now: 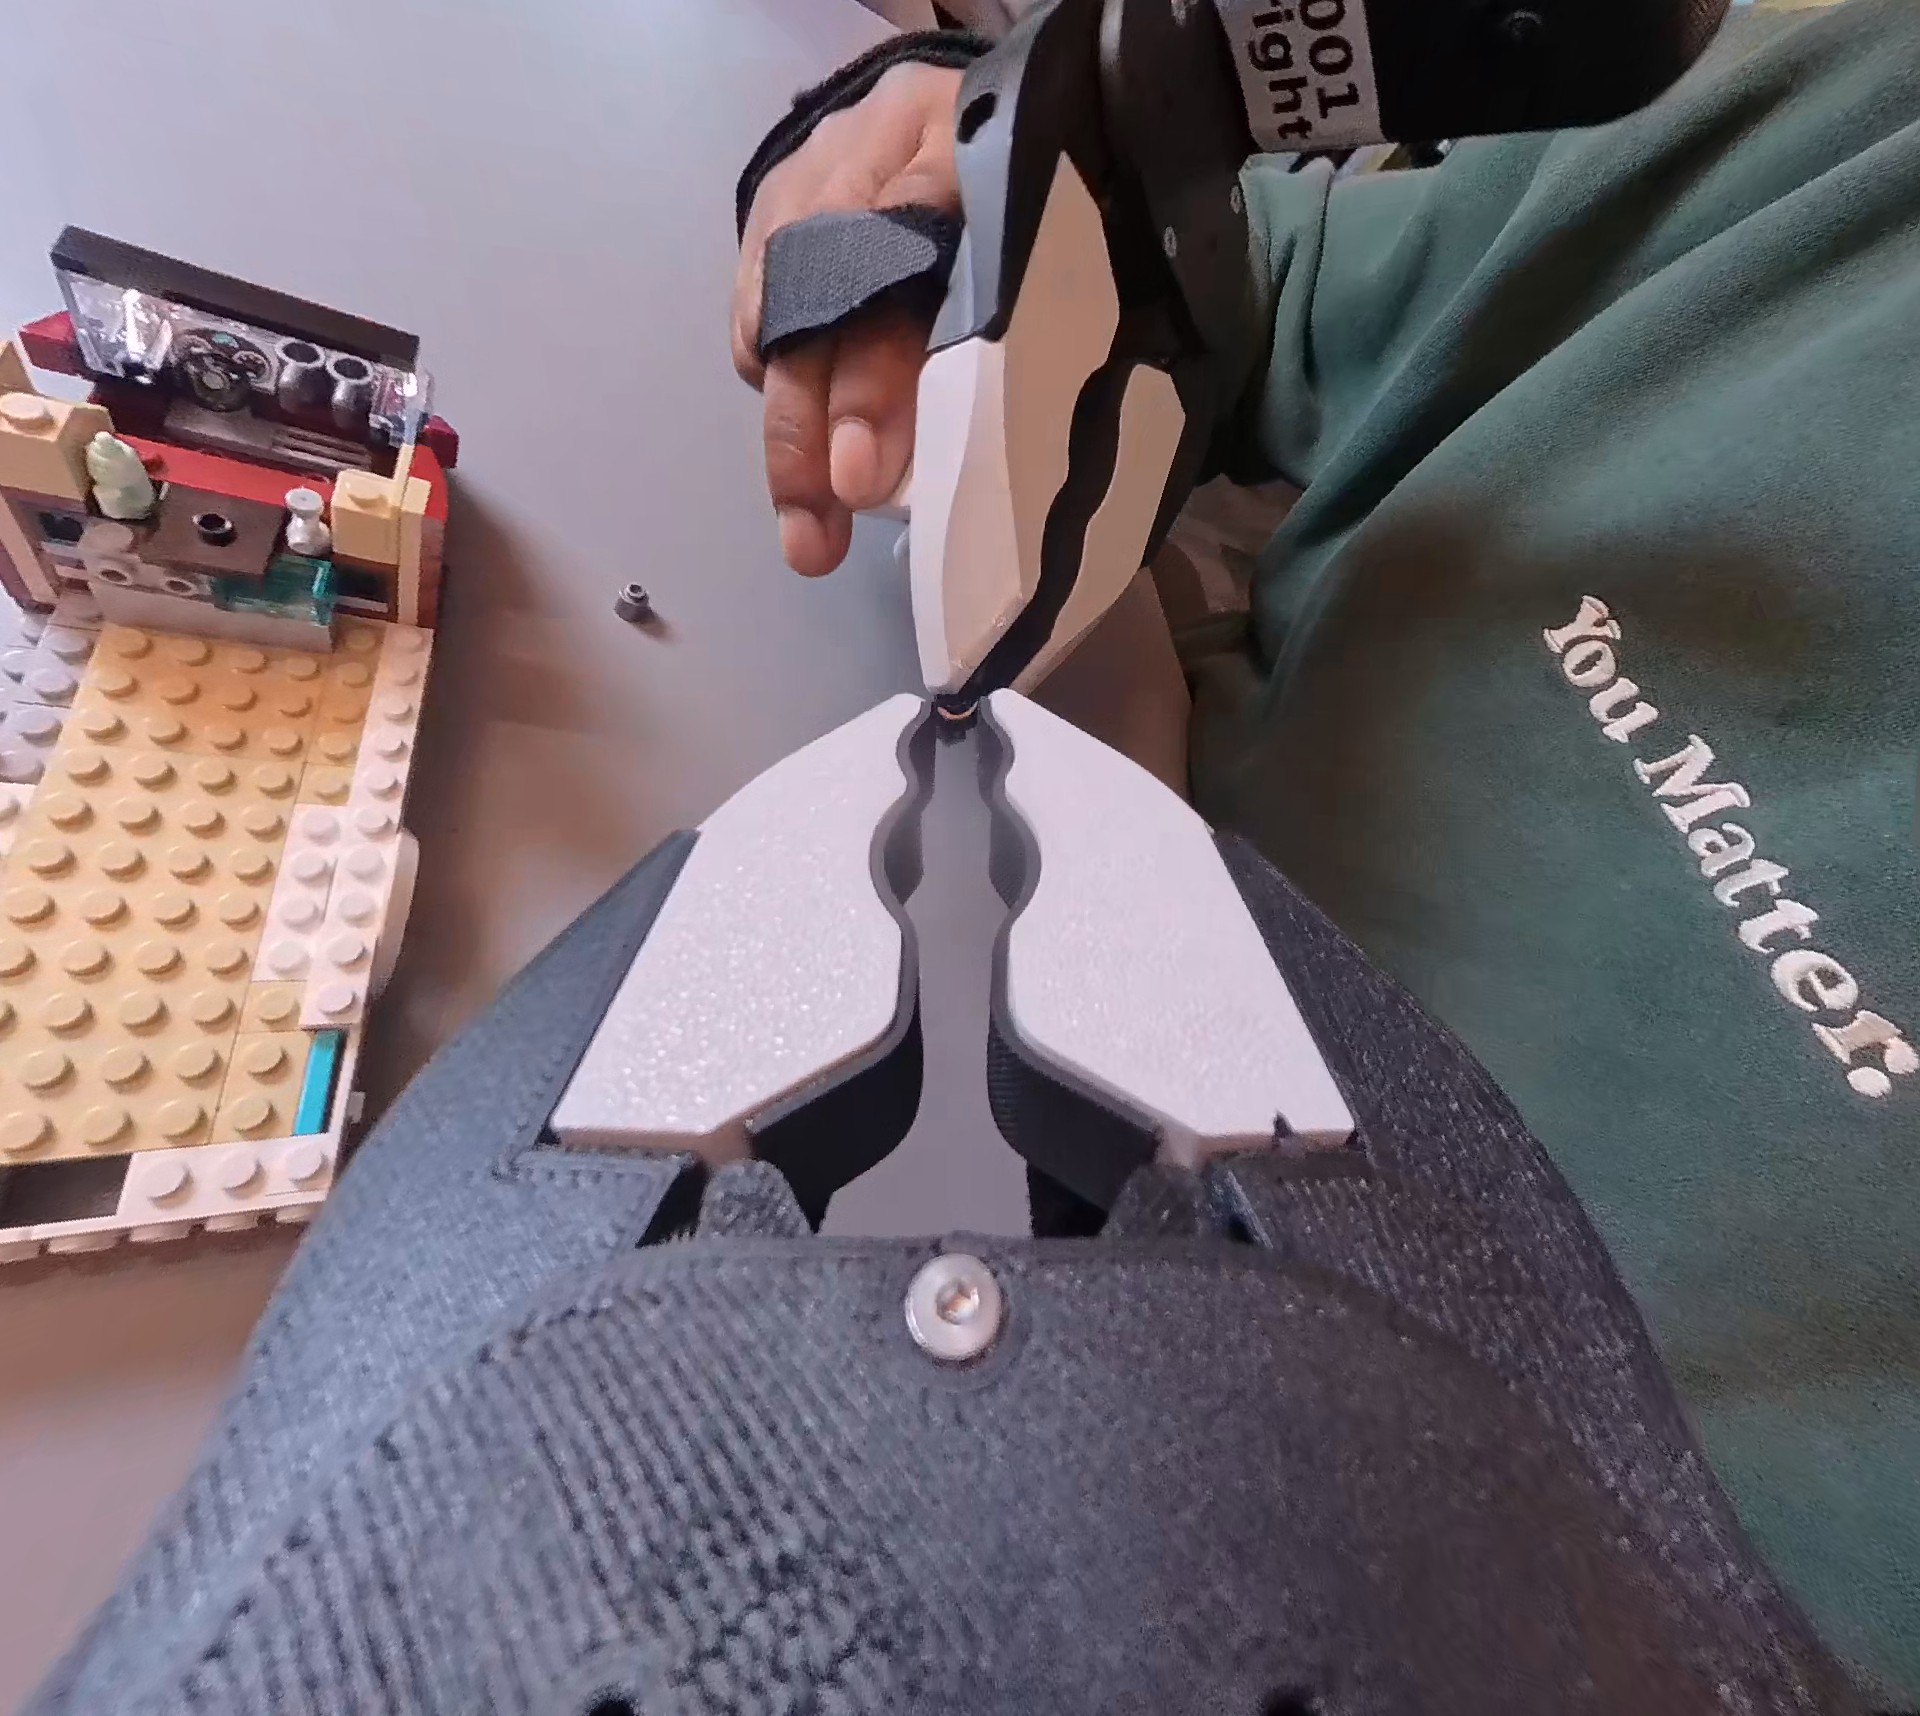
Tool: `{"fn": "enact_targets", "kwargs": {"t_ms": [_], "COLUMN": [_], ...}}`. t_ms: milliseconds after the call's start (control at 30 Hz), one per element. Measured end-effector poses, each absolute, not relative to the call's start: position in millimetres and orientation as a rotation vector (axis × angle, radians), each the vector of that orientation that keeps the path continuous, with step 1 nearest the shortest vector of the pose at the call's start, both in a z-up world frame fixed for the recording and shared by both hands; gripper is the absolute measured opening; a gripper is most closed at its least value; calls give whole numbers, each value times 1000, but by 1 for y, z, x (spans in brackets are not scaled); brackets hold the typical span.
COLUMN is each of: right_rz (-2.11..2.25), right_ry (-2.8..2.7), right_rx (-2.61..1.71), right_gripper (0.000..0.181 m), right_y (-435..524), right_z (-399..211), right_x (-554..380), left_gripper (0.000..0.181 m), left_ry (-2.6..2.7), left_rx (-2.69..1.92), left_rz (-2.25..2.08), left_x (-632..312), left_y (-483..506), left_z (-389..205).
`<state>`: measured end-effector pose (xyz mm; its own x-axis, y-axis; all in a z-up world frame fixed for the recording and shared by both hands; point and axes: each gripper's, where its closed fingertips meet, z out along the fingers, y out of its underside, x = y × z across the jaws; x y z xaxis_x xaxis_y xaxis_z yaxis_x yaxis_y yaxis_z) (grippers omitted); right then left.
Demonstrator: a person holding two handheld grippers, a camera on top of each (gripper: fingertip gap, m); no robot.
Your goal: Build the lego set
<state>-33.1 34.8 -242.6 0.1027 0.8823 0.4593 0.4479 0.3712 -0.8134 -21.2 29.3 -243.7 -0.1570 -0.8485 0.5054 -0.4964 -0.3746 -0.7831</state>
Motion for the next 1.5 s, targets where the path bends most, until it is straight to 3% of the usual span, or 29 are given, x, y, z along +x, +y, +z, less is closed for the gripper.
{"fn": "enact_targets", "kwargs": {"t_ms": [567,1067,1500], "right_rz": [858,1083,1142], "right_ry": [-1281,-1227,-1214], "right_rx": [-1306,-1433,-1511], "right_gripper": [6,9,8], "right_y": [38,39,41], "right_z": [-215,-221,-228], "right_x": [-29,-28,-28], "left_gripper": [11,5,4], "left_ry": [1477,1577,1600], "left_rx": [-1526,-1228,-1171], "left_rz": [-1302,-759,-677], "left_x": [-17,-16,-17], "left_y": [28,38,39], "left_z": [-227,-236,-242]}}
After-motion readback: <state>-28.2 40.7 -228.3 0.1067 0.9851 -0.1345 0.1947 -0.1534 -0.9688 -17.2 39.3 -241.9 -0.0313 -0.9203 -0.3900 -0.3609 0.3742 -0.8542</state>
